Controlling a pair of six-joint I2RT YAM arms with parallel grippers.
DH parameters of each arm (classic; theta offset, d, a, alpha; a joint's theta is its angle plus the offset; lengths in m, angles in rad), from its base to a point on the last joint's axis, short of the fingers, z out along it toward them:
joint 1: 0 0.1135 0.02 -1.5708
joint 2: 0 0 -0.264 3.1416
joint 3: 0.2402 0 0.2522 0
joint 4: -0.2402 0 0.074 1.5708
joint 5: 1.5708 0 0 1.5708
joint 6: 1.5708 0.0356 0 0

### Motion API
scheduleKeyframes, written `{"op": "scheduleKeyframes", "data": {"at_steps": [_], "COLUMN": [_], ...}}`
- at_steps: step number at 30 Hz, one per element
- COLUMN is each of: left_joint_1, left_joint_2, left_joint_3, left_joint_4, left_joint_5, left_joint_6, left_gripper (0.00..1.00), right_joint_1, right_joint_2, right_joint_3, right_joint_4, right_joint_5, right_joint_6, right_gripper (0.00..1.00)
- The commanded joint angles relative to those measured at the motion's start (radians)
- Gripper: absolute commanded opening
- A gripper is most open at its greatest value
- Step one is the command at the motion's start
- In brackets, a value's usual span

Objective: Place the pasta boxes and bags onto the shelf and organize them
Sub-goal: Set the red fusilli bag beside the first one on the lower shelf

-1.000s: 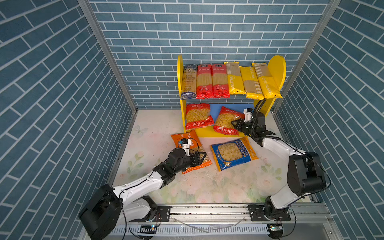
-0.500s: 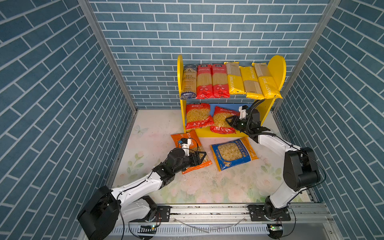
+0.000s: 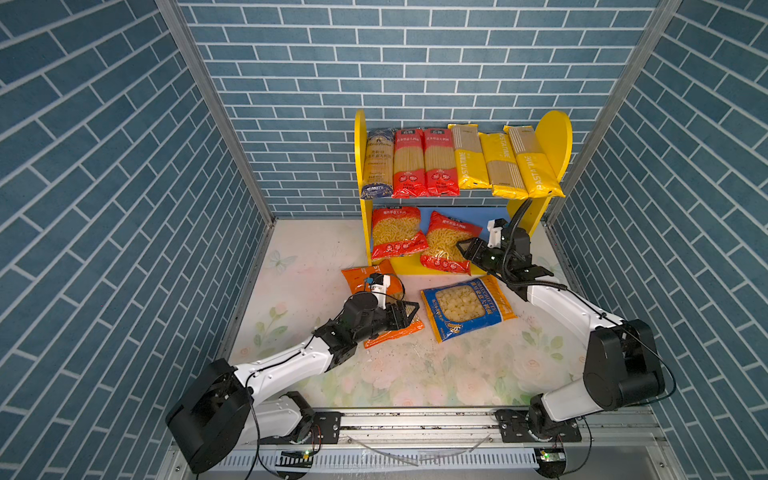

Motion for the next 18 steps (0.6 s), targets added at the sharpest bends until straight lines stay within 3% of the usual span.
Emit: {"op": "scheduleKeyframes", "data": {"at_steps": [1, 18], "left_joint_1": [-0.017, -0.045], "left_joint_2": [0.025, 0.189], "left_joint_3": [0.035, 0.150], "left_joint_4": [0.011, 0.034], "left_joint_5": [0.009, 0.001], "left_joint_6": [0.024, 0.100], "left_gripper": [0.71, 0.71], "right_joint_1": [0.007, 0.126], "right_joint_2": [-0.042, -0.232], "right_joint_3": [-0.040, -0.320], "right_joint_4": [-0.021, 0.162], "right_joint_5": [0.027, 0.221], "right_joint_6": [0.028, 0.188], "right_gripper": [0.63, 0.69]}}
